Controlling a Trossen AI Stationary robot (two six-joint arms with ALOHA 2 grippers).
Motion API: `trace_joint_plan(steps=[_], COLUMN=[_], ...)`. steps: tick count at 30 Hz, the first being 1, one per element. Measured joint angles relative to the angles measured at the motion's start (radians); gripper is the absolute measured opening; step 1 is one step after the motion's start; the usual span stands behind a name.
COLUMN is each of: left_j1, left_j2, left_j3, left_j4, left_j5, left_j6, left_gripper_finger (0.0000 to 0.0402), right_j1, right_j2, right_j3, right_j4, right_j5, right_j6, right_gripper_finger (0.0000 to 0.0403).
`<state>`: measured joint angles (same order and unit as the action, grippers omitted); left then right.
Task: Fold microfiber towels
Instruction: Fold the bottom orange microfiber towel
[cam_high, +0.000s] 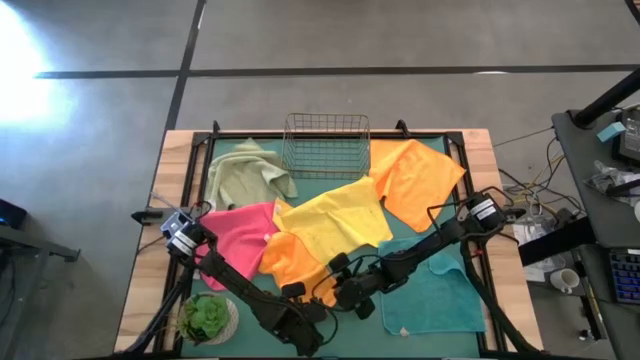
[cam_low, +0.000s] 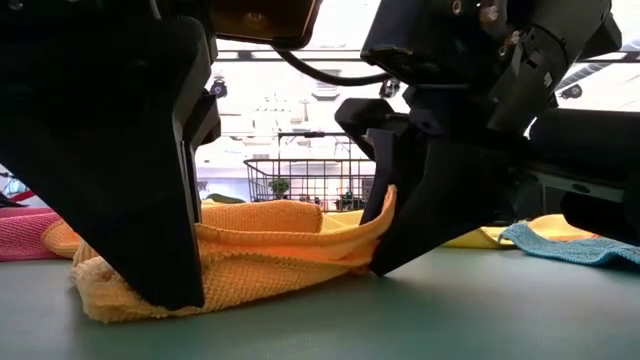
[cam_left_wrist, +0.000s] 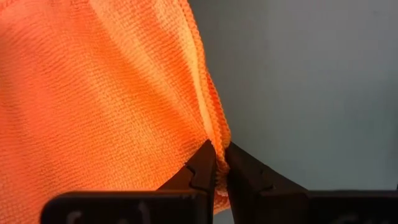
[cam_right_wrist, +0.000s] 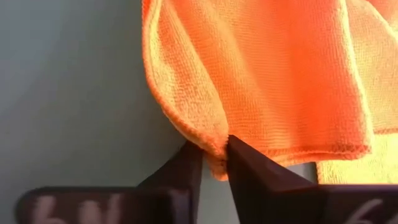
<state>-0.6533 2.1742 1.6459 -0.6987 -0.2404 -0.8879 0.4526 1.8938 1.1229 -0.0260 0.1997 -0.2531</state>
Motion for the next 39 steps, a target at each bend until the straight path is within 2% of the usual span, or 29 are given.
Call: trace_joint_plan(steps=[3,6,11,19,29,39], left_j1=[0.0,0.002,0.002,0.0,-0.002,-0.023], left_j2=[0.0,0.0,-0.005,-0.08,-0.13,-0.125], left_j3=[0.0,0.008,0.046,0.142,0.193,0.222], left_j4=[-0.001,-0.001,-0.001,-0.001,0.003,0.111], left_j5=[0.006,0.032,0.102,0.204,0.254,0.274], left_j6=[-0.02,-0.031,-0.058,-0.088,-0.306,-0.412], left_gripper_finger=[0.0013,0.0013,0.0013,0.0013,0.0013,0.0012], right_j1=[0.0,0.003,0.018,0.057,0.098,0.117], right_j2=[-0.003,-0.014,-0.053,-0.072,-0.07,-0.072], right_j3=[0.0,0.001,0.056,0.243,0.361,0.472], right_j4=[-0.007,-0.032,-0.156,-0.408,-0.582,-0.703], right_j5=[-0.015,-0.048,-0.104,-0.149,-0.152,-0.14], right_j6=[0.018,0.042,0.091,0.204,0.351,0.418], right_gripper_finger=[0.0018,0.0011,0.0009,0.0009,0.0009,0.0009])
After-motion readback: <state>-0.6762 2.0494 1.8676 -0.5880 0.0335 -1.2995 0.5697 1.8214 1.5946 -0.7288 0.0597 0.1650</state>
